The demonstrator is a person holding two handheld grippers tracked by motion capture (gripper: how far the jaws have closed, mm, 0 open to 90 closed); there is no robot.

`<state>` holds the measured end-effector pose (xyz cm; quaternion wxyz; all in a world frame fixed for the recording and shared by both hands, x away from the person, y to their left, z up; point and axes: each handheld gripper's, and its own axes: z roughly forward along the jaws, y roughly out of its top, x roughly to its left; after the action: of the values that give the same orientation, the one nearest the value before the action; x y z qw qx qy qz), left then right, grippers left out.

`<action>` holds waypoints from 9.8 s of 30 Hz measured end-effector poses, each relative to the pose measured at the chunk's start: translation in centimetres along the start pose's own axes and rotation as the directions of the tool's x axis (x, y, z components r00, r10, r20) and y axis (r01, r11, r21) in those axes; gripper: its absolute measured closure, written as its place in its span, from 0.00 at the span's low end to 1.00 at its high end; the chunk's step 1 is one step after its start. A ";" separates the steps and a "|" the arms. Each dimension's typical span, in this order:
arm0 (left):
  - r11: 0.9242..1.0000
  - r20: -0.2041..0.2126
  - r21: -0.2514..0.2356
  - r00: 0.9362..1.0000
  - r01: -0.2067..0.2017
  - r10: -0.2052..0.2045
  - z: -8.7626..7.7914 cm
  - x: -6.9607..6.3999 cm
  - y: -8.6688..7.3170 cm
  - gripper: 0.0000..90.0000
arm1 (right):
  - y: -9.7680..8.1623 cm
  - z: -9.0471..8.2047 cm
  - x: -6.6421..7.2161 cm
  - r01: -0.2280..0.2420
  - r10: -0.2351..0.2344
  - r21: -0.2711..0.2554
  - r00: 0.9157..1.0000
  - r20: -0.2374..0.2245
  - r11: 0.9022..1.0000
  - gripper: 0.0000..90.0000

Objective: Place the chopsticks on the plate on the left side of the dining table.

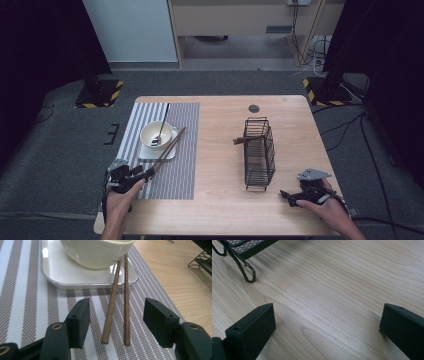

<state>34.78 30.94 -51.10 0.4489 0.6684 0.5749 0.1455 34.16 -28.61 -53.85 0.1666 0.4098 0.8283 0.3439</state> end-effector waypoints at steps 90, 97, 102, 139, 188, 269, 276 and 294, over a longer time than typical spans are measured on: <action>0.987 -0.113 0.139 0.988 -0.086 0.102 3.5 -0.9 0.3 0.77 | 0.0 0.0 0.0 0.003 -0.003 -0.002 1.000 -0.001 1.000 0.00; 0.987 -0.137 0.134 0.985 -0.088 0.106 3.4 -0.7 0.3 0.74 | 0.0 0.0 0.0 0.003 -0.003 -0.002 1.000 0.000 1.000 0.00; 0.989 -0.163 0.123 0.981 -0.087 0.107 3.2 -0.6 0.4 0.70 | 0.0 0.0 0.0 0.002 -0.002 -0.002 1.000 0.000 1.000 0.00; 0.991 -0.246 0.087 0.962 -0.097 0.116 3.0 0.5 0.7 0.48 | 0.0 0.0 0.0 0.003 -0.003 -0.001 1.000 -0.001 1.000 0.00; 0.988 -0.312 0.083 0.938 -0.131 0.151 2.4 1.8 1.1 0.41 | 0.0 0.0 0.0 0.001 -0.001 -0.001 1.000 0.000 1.000 0.00; 0.983 -0.383 0.056 0.905 -0.176 0.184 1.7 3.3 0.7 0.69 | 0.0 0.0 0.0 -0.001 0.001 0.000 1.000 0.002 1.000 0.00; 0.980 -0.377 0.057 0.905 -0.191 0.199 1.8 2.9 0.8 0.71 | 0.0 0.0 0.0 -0.001 0.001 0.000 1.000 0.002 1.000 0.00; 0.984 -0.378 0.048 0.909 -0.171 0.177 1.3 3.4 0.7 0.72 | 0.0 0.0 0.0 -0.001 0.001 0.000 1.000 0.002 1.000 0.00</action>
<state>37.17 33.45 -52.39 0.3097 0.6790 0.5901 0.3079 34.18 -28.58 -53.85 0.1673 0.4107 0.8278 0.3436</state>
